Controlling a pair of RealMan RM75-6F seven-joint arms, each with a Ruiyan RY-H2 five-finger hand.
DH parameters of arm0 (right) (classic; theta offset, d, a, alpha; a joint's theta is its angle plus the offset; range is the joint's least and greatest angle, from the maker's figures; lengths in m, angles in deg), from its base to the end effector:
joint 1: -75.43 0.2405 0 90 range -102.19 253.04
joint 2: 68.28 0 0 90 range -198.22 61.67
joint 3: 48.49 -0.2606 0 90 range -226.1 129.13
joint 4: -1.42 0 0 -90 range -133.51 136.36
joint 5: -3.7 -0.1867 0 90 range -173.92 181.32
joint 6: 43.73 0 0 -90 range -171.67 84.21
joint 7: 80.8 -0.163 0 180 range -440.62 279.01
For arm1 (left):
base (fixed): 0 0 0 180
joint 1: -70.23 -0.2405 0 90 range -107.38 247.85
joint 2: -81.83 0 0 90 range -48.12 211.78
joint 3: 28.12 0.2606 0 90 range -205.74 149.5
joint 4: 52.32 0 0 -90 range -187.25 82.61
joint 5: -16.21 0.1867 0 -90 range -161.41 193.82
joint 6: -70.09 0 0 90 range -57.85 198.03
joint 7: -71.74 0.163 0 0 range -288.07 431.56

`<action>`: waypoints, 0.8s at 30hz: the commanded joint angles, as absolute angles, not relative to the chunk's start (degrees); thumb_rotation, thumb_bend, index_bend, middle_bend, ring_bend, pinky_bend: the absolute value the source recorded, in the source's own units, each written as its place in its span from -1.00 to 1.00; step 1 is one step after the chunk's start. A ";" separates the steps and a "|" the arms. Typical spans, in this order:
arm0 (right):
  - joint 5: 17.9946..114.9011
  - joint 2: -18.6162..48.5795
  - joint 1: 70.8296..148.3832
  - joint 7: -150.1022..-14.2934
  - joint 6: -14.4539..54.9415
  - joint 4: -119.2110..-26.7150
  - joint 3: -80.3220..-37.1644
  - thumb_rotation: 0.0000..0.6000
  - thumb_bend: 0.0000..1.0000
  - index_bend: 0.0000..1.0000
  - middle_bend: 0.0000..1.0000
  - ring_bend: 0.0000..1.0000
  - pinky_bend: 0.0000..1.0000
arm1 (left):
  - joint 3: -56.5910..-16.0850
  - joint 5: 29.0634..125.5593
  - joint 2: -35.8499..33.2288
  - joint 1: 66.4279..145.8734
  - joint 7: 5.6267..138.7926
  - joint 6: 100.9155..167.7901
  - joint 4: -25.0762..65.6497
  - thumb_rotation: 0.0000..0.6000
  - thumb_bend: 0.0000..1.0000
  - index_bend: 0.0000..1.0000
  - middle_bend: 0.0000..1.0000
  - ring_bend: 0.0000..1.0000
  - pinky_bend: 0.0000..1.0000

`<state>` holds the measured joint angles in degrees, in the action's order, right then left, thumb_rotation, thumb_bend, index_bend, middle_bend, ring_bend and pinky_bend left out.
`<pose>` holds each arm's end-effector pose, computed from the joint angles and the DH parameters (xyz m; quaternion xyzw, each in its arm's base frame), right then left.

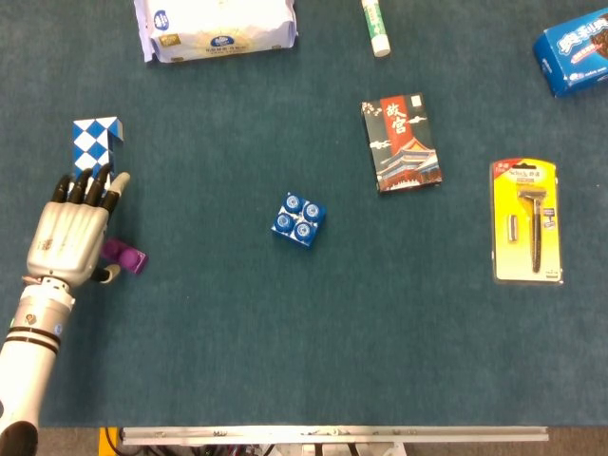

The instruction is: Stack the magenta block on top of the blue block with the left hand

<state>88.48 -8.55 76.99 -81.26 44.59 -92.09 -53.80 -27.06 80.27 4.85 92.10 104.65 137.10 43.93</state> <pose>-0.3115 -0.1879 0.2212 0.5664 -0.3632 0.3862 0.6309 -0.2755 0.2509 0.0559 -0.7236 -0.3925 -0.2092 0.5279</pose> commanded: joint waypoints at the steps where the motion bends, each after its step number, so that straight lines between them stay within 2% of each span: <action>1: 88.49 -8.57 76.97 -81.27 44.63 -92.13 -53.79 1.00 -1.00 -1.00 -0.84 -1.00 -0.46 | -26.29 81.07 6.93 92.48 104.57 135.84 45.68 1.00 -0.81 -0.80 -1.00 -1.00 -0.86; 12: 88.45 -8.48 77.08 -80.88 44.35 -92.13 -53.74 1.00 -1.00 -1.00 -0.84 -1.00 -0.46 | -23.87 89.85 10.06 94.82 98.73 130.57 41.72 1.00 -0.80 -0.53 -1.00 -1.00 -0.86; 24: 88.20 -8.45 77.18 -80.59 44.00 -92.22 -53.72 1.00 -1.00 -1.00 -0.84 -1.00 -0.46 | -22.90 98.09 11.40 96.76 86.25 127.40 34.53 1.00 -0.48 -0.34 -1.00 -1.00 -0.85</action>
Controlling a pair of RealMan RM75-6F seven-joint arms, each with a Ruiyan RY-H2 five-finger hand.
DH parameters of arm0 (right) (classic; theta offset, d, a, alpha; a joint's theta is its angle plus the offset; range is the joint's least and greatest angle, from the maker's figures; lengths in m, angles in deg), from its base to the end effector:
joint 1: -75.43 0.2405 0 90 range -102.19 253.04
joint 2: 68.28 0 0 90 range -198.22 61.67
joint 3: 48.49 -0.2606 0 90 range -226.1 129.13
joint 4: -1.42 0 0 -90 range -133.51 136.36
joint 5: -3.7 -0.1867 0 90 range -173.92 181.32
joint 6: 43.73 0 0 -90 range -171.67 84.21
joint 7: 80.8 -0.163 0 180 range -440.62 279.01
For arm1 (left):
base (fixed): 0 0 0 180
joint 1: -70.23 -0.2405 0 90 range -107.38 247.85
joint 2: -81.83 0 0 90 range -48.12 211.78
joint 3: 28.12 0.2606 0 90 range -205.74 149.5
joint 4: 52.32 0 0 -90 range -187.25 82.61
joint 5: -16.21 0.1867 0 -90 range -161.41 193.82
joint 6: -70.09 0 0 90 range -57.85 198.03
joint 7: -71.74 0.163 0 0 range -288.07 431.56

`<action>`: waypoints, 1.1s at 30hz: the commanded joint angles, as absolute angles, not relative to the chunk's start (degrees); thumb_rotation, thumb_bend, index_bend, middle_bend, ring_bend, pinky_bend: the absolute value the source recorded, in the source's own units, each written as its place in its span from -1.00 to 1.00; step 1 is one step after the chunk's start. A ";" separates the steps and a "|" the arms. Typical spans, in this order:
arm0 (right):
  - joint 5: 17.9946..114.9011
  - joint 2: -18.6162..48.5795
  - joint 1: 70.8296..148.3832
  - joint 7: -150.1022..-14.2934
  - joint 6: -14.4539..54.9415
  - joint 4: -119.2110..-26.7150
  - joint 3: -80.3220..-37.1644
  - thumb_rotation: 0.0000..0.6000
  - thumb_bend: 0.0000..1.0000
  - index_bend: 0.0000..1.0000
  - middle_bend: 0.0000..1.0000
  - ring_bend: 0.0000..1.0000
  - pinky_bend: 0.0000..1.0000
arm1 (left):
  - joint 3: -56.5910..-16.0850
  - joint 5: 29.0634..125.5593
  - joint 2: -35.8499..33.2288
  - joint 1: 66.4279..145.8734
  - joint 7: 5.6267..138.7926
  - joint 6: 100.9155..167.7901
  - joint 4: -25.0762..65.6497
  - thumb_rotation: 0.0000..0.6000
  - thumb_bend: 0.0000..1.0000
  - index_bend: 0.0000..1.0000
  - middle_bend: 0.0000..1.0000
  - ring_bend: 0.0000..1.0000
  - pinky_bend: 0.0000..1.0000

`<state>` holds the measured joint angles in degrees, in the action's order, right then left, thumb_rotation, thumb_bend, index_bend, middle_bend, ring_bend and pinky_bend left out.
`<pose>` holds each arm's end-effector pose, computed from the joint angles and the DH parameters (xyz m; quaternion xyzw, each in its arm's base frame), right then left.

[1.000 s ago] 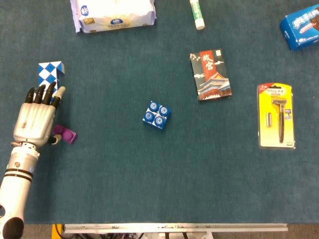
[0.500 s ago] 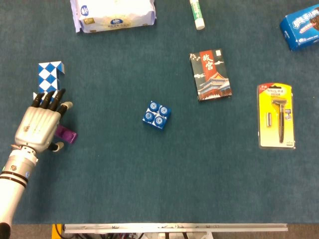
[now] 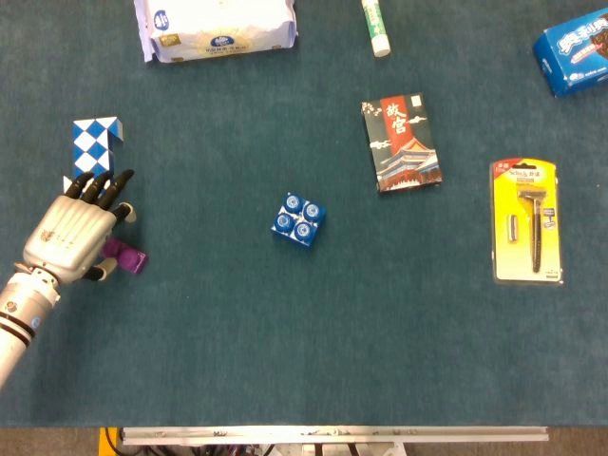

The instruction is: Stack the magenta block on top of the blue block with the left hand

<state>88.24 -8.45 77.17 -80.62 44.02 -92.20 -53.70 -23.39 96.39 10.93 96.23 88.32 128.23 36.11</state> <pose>-0.3121 -0.1886 0.2191 0.5693 -0.3648 0.3806 0.6308 -0.2810 0.2634 0.0692 -0.7983 -0.3403 -0.2146 0.4481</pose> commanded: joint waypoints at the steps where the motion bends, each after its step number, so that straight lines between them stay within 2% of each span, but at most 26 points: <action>1: 88.17 -8.46 77.18 -80.57 43.99 -92.24 -53.74 1.00 -1.00 -1.00 -0.84 -1.00 -0.46 | -22.66 98.44 11.50 96.79 85.93 127.13 34.09 1.00 -0.47 -0.34 -1.00 -1.00 -0.85; 11: 88.14 -8.44 77.25 -80.40 43.79 -92.29 -53.67 1.00 -1.00 -1.00 -0.84 -1.00 -0.46 | -22.50 98.17 11.50 96.39 86.22 126.52 33.38 1.00 -0.47 -0.31 -1.00 -1.00 -0.85; 33: 87.97 -8.56 77.28 -80.78 43.61 -92.33 -53.68 1.00 -1.00 -1.00 -0.84 -1.00 -0.46 | -23.06 96.29 9.90 95.93 88.19 125.36 32.43 1.00 -0.42 -0.11 -1.00 -1.00 -0.85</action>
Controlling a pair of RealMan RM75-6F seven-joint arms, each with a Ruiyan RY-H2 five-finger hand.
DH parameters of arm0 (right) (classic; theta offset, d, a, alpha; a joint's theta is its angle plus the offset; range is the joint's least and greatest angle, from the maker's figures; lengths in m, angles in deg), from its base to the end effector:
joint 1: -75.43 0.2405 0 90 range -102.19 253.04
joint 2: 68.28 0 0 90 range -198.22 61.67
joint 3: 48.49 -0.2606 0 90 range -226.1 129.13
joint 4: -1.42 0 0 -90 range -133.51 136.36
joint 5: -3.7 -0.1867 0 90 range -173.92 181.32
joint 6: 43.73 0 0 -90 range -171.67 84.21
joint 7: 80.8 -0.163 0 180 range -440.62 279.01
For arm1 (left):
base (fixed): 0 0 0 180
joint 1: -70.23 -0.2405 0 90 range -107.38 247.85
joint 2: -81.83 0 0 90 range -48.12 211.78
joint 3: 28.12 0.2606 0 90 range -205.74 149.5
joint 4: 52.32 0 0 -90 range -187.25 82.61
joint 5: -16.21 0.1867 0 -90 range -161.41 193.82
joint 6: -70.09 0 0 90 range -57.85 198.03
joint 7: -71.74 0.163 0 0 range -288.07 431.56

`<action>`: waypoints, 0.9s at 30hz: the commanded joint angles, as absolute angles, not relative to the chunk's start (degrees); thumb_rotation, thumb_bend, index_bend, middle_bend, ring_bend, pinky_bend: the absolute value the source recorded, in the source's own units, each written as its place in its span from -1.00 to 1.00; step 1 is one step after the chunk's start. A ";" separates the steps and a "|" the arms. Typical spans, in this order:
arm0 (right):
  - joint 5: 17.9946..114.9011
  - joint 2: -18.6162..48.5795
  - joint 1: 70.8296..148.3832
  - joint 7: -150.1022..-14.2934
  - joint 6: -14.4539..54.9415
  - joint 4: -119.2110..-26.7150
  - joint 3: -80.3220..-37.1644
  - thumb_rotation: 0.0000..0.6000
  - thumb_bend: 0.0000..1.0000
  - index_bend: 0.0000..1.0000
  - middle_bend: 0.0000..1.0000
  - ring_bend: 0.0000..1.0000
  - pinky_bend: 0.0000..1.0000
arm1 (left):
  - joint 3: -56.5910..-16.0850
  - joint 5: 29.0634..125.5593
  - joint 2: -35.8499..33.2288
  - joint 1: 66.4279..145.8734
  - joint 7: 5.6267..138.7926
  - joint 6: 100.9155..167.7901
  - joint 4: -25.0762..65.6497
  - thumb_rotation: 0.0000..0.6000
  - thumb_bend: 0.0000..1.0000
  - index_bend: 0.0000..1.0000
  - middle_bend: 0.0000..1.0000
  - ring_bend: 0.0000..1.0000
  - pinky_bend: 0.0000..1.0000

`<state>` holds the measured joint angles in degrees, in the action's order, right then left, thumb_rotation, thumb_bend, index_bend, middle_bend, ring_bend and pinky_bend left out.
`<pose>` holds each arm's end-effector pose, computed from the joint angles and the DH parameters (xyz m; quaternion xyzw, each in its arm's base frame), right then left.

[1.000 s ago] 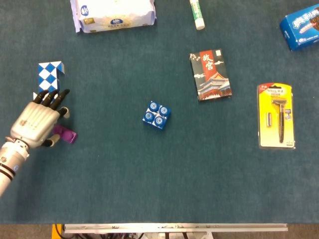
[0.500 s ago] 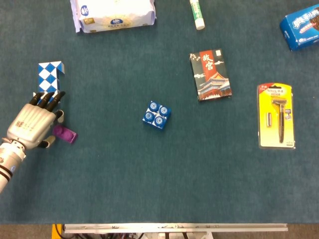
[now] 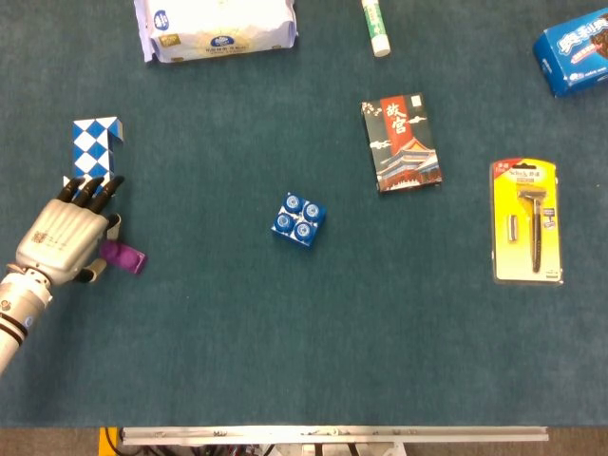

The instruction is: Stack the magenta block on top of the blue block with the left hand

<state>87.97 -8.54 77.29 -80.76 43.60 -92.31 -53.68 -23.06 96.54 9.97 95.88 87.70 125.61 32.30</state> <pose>-0.3127 -0.1892 0.2186 0.5692 -0.3684 0.3792 0.6297 -0.2986 0.2628 0.0648 -0.8054 -0.3411 -0.1847 0.4483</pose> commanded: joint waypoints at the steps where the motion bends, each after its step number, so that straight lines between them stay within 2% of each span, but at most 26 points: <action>1: 87.99 -8.56 77.26 -80.81 43.64 -92.34 -53.67 1.00 -1.00 -1.00 -0.84 -1.00 -0.46 | -23.09 96.15 9.85 95.92 88.48 125.31 32.52 1.00 -0.42 -0.09 -1.00 -1.00 -0.85; 17: 87.96 -8.55 77.26 -80.75 43.63 -92.29 -53.67 1.00 -1.00 -1.00 -0.84 -1.00 -0.46 | -23.55 95.48 9.80 95.77 88.85 125.39 33.11 1.00 -0.41 0.04 -1.00 -1.00 -0.85; 27: 88.05 -8.64 77.16 -80.85 43.86 -92.38 -53.68 1.00 -1.00 -1.00 -0.84 -1.00 -0.46 | -23.95 94.53 12.43 95.95 89.35 125.32 37.14 1.00 -0.41 0.08 -1.00 -1.00 -0.85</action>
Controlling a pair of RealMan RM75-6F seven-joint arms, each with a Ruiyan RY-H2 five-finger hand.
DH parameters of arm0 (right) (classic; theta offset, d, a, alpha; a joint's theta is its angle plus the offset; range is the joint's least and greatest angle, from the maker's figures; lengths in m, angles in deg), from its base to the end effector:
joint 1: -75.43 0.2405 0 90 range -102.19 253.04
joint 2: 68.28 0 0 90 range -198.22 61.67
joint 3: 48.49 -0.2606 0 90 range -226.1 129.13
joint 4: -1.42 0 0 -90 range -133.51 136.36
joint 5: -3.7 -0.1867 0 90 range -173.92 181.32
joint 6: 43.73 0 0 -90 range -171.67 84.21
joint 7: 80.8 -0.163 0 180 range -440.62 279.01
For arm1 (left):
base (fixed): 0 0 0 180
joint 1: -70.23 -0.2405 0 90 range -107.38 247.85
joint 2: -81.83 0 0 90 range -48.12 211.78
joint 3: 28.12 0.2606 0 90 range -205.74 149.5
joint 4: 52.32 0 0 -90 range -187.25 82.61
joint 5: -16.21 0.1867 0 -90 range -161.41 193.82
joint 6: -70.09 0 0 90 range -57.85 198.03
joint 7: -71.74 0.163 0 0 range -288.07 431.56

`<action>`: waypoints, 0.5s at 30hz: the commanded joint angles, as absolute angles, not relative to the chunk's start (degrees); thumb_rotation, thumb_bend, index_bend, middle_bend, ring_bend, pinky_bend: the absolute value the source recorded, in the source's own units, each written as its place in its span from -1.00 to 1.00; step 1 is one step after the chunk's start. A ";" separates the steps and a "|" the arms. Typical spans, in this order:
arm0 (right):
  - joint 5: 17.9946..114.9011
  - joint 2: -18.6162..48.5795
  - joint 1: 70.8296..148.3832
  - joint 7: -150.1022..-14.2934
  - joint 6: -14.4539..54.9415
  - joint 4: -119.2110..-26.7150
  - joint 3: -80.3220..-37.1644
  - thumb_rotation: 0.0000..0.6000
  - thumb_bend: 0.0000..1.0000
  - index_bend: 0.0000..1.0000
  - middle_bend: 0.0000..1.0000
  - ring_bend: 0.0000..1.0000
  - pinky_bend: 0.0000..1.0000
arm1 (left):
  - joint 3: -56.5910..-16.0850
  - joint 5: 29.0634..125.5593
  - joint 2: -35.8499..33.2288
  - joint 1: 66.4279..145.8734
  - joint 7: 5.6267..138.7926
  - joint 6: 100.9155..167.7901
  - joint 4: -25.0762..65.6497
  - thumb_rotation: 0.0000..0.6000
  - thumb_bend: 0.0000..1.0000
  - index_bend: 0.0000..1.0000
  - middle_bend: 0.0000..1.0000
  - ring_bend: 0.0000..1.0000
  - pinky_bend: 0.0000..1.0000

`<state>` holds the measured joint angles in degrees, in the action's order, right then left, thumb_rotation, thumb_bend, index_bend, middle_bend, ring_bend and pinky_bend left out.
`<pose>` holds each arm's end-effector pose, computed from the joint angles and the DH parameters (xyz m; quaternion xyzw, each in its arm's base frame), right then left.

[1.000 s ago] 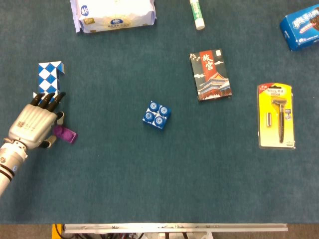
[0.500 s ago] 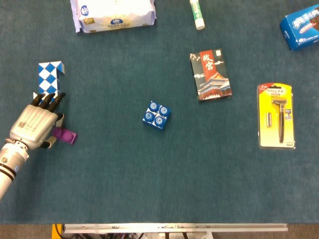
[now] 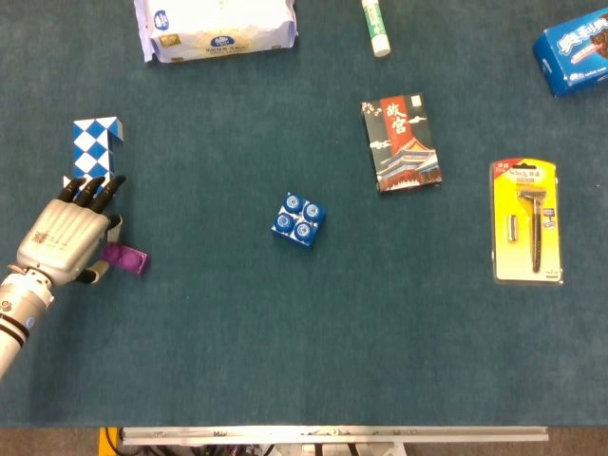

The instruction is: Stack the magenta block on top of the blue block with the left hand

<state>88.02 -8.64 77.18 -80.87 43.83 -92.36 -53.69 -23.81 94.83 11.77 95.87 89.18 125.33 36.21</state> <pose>-0.3125 -0.1886 0.2196 0.5681 -0.3677 0.3803 0.6304 -0.2903 0.2613 0.0702 -0.7999 -0.3518 -0.1891 0.4480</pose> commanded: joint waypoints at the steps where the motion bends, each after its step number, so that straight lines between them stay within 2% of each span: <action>1: 88.07 -8.63 77.16 -80.84 43.88 -92.39 -53.68 1.00 -1.00 -1.00 -0.84 -1.00 -0.46 | -24.00 94.38 12.70 95.98 89.38 125.27 37.55 1.00 -0.41 0.09 -1.00 -1.00 -0.85; 15: 88.14 -8.57 77.17 -80.61 43.87 -92.46 -53.63 1.00 -1.00 -1.00 -0.84 -1.00 -0.46 | -26.36 93.20 17.40 97.66 90.05 125.56 45.30 1.00 -0.41 0.09 -1.00 -1.00 -0.85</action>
